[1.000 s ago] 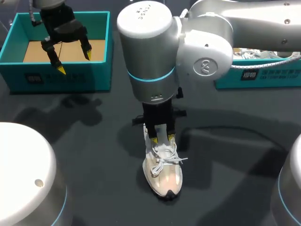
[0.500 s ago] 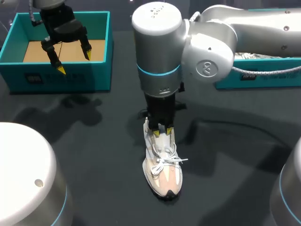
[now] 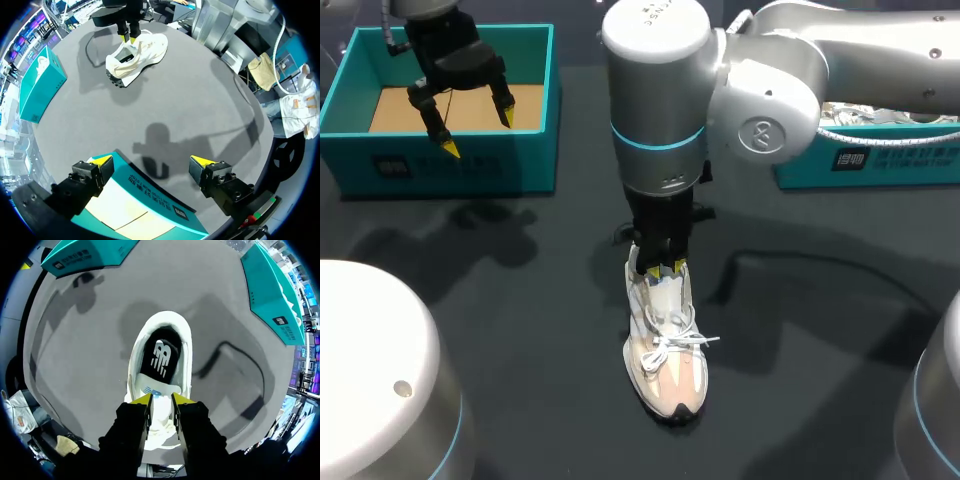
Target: Take the shoe out of the shoebox, open the shoe tongue, remove and reinsert the insole, then place the shoe into the shoebox
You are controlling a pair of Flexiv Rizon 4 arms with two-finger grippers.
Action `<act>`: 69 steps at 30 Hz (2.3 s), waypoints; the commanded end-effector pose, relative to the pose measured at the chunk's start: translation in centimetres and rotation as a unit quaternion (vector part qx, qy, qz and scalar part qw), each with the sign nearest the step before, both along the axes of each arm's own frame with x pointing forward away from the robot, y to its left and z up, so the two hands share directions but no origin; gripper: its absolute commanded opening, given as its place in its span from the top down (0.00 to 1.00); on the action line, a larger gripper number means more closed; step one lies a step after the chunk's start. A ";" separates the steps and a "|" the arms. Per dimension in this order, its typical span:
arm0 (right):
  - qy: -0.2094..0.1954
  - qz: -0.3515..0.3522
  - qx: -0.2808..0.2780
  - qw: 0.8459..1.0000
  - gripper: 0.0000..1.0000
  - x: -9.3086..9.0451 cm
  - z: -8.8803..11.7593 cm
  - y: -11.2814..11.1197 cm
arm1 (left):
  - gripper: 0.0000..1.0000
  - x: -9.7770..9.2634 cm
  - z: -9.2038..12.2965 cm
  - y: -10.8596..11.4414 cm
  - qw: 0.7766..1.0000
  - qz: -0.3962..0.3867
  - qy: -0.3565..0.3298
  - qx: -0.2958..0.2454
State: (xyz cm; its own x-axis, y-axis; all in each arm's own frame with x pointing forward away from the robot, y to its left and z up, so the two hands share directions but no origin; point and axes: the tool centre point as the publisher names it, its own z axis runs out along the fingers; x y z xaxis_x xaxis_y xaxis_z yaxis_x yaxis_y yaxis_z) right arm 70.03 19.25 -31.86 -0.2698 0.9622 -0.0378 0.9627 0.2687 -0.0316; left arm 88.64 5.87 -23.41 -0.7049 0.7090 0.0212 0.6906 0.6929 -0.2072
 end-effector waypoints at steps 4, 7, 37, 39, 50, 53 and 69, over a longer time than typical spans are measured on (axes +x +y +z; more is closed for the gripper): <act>0.019 0.007 0.038 0.999 0.77 1.3 -3.4 -0.4 | 0.00 -0.1 0.0 0.1 1.000 0.000 -0.002 0.000; 0.025 0.012 0.051 0.998 0.78 1.7 -4.2 -0.6 | 0.00 -0.1 0.0 0.1 1.000 0.000 -0.002 0.000; -0.017 0.394 -0.014 0.919 0.00 2.8 5.0 0.1 | 0.00 -0.1 0.0 0.1 1.000 0.000 -0.002 0.000; -0.026 0.427 -0.008 0.904 0.00 3.4 4.5 0.6 | 0.00 -0.1 0.0 0.1 1.000 0.000 -0.002 0.000; -0.070 0.542 -0.013 0.837 0.00 6.4 3.8 1.6 | 0.00 -0.1 0.0 0.1 1.000 0.000 -0.002 0.000; -0.073 0.564 -0.012 0.822 0.00 7.1 3.5 1.5 | 0.00 -0.1 0.0 0.1 1.000 0.000 -0.002 0.000; -0.050 0.600 -0.015 0.798 0.00 9.7 -0.4 1.8 | 0.00 -0.1 0.0 0.1 1.000 0.000 -0.002 0.000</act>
State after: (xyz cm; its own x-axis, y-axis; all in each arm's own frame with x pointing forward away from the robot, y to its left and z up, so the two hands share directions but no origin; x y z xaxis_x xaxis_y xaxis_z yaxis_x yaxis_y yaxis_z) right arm 79.40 20.40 -31.40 -0.9903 0.0122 -0.1385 0.0105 0.9999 0.0128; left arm 88.64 5.87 -23.41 -0.7048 0.7090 0.0212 0.6907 0.6928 -0.2071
